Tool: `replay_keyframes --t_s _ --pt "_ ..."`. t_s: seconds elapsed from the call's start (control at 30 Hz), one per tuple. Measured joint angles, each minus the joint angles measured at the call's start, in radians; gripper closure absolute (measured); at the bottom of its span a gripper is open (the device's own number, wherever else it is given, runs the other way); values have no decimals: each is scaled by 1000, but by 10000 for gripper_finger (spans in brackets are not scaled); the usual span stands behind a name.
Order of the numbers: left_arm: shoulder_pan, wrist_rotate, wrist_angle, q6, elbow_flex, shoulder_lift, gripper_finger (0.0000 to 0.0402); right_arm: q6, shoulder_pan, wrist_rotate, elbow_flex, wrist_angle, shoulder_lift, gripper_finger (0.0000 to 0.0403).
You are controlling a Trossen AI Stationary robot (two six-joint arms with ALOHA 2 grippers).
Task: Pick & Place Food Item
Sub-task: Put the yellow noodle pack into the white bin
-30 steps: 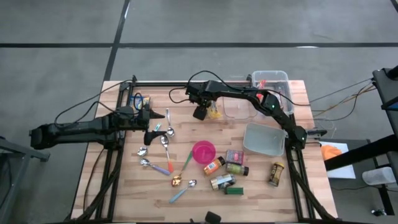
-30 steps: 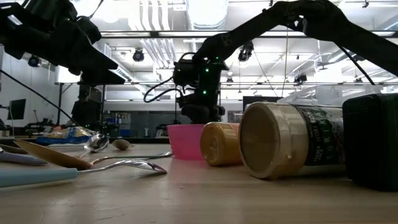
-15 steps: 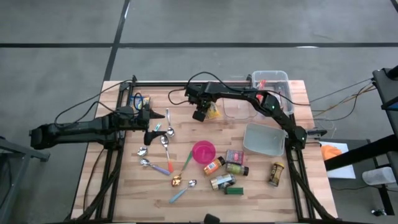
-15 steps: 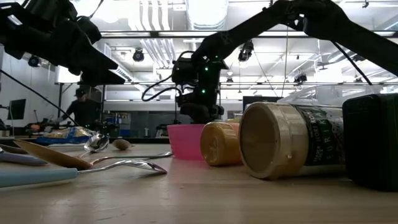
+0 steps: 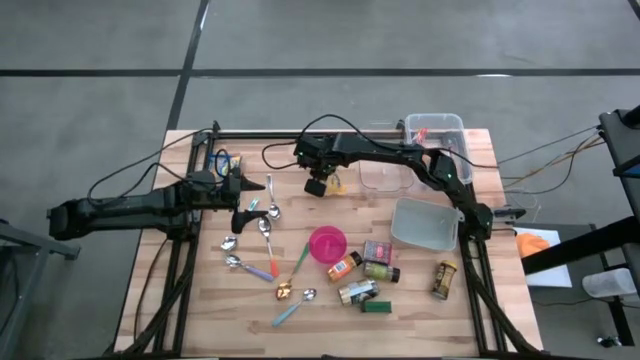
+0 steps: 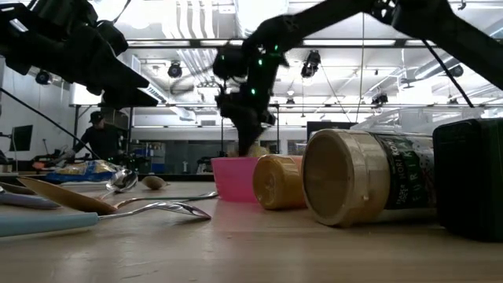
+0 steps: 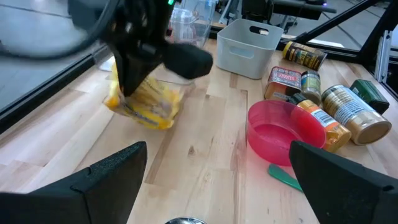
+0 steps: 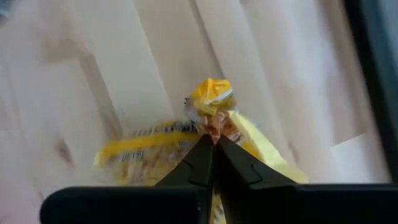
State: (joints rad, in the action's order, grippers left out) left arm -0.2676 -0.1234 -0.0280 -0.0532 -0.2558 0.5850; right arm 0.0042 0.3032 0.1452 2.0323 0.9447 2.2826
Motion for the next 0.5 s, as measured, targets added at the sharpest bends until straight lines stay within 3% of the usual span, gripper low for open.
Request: replay_keyframes --t_s 0.2,0.5 --pt "0 0 0 0 0 0 8 -12 -45 75 0 -19 -97 395" --pt "0 0 -3 0 0 0 8 10 -137 321 -28 34 -229 395"
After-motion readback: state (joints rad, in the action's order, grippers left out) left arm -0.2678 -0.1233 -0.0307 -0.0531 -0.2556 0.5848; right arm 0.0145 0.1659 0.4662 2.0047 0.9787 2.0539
